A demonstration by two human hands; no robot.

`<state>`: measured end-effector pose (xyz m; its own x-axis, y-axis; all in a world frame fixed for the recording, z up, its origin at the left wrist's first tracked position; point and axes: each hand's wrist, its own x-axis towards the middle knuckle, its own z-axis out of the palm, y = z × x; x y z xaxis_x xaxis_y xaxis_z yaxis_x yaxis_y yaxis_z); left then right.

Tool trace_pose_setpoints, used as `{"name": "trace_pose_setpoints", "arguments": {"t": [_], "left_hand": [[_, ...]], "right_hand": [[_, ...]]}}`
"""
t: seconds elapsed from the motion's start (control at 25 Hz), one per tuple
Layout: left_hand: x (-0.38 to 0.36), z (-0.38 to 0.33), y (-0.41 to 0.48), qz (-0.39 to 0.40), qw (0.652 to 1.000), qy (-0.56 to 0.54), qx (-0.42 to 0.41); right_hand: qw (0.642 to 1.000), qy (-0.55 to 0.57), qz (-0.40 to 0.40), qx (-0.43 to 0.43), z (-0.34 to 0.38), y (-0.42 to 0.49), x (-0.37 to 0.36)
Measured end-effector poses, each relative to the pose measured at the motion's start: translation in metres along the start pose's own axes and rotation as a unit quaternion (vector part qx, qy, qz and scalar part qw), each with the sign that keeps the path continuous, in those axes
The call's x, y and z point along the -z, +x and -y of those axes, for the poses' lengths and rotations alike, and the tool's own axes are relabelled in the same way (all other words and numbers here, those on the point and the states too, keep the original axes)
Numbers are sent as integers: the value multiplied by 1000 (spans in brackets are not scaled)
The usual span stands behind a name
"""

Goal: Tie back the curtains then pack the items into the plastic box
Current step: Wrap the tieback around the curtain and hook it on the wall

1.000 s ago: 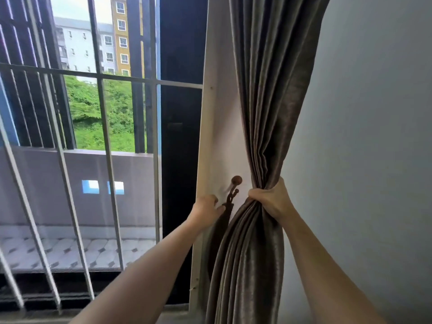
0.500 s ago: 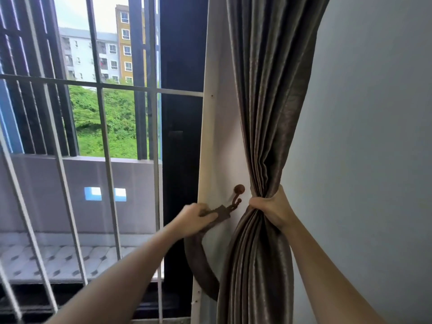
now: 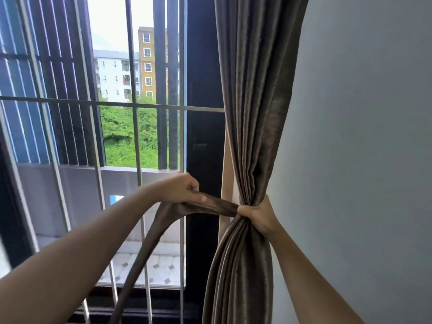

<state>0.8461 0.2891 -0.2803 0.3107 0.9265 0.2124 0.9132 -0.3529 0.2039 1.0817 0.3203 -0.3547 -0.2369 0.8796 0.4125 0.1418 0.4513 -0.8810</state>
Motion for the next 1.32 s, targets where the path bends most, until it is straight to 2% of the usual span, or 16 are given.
{"name": "trace_pose_setpoints", "arguments": {"t": [0.28, 0.52, 0.72, 0.88, 0.96, 1.08, 1.16, 1.32], "left_hand": [[11, -2, -32, 4, 998, 58, 10], [4, -26, -55, 20, 999, -2, 39], [-6, -49, -65, 0, 987, -76, 139], [-16, -63, -71, -35, 978, -155, 134], [-23, -66, -76, -60, 963, -221, 139], [-38, -72, -82, -83, 910, -384, 137], [-46, -80, -84, -93, 886, -434, 133], [-53, -104, -75, -49, 852, -511, 105]], "right_hand": [[1000, 3, -6, -9, 11, -3, -32], [999, 21, -23, -28, 25, -8, -49], [999, 9, -44, -5, 44, -18, -52], [995, 17, -96, 29, 71, -12, -56], [995, 4, -94, 31, 83, -6, -55], [995, 2, -93, 28, 91, -7, -55], [995, -3, -96, 30, 97, -6, -53], [994, -6, -90, 55, 122, 4, -39]]}}
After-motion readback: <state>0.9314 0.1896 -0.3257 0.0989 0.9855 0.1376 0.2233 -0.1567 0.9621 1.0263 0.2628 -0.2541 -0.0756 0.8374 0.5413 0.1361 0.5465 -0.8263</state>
